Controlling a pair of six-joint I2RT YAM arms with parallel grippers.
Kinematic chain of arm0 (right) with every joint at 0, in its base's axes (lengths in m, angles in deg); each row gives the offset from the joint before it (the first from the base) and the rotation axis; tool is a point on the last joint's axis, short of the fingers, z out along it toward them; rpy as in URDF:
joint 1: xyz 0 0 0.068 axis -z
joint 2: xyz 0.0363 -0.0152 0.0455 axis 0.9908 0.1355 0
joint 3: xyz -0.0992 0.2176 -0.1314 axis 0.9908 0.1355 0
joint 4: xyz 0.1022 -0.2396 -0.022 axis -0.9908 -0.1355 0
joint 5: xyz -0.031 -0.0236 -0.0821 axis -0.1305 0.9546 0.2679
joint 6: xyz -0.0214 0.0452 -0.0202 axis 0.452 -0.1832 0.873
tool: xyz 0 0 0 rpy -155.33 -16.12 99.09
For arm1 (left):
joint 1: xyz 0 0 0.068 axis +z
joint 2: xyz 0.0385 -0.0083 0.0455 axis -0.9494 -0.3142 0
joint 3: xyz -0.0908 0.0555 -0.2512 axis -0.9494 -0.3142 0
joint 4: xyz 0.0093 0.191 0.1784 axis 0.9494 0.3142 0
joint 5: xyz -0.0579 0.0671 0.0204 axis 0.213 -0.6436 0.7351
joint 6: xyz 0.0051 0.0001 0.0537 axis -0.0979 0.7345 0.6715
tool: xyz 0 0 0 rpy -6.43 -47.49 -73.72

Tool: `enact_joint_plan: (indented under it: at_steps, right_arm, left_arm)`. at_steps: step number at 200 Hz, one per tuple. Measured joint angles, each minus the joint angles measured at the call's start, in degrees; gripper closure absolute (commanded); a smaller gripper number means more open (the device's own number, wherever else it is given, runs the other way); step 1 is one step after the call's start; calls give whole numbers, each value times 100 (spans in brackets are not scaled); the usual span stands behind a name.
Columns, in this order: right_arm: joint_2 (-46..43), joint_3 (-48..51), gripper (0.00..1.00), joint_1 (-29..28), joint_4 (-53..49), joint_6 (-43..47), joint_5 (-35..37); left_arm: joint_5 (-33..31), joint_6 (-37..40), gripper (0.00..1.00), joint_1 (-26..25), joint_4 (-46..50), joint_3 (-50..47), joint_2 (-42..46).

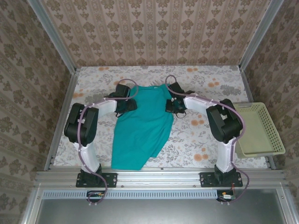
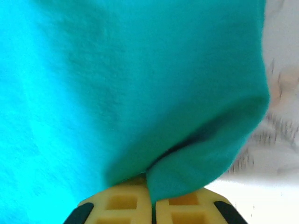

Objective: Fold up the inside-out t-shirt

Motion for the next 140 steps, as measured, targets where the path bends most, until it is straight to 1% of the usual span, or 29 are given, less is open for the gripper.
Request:
enact_joint_plan:
  at_steps: [18, 28, 38, 48, 53, 71, 89, 104, 116, 140]
  right_arm:
    - [275, -704, 96, 50, -295, 190, 343]
    - [396, -1086, 94, 81, -494, 297, 514]
    - [472, -1440, 86, 96, -651, 385, 651]
    - [485, -1661, 70, 109, -750, 505, 745]
    - [479, -1740, 64, 116, -789, 501, 793]
    - [352, -1755, 54, 140, -850, 658, 846]
    - [-59, -1261, 50, 144, -822, 721, 811]
    - [-612, -581, 50, 142, -796, 715, 717]
    - [-1126, 37, 51, 133, -717, 658, 623]
    - [-2085, 1316, 54, 0, -468, 463, 455]
  left_arm:
    - [4, -11, 43, 72, -15, 282, -223]
    - [4, -11, 44, 120, -9, 463, -356]
    - [2, -11, 44, 160, -2, 590, -439]
    - [-2, -11, 44, 192, 26, 664, -481]
    - [-15, -11, 43, 216, 57, 671, -483]
    - [-83, -7, 39, 240, 223, 658, -415]
    - [-205, 7, 33, 216, 369, 363, -11]
    - [-391, 7, 29, 107, 525, -83, 654]
    - [-566, 11, 28, -116, 645, -428, 1241]
    - [-863, -31, 28, -859, 752, -1117, 2326]
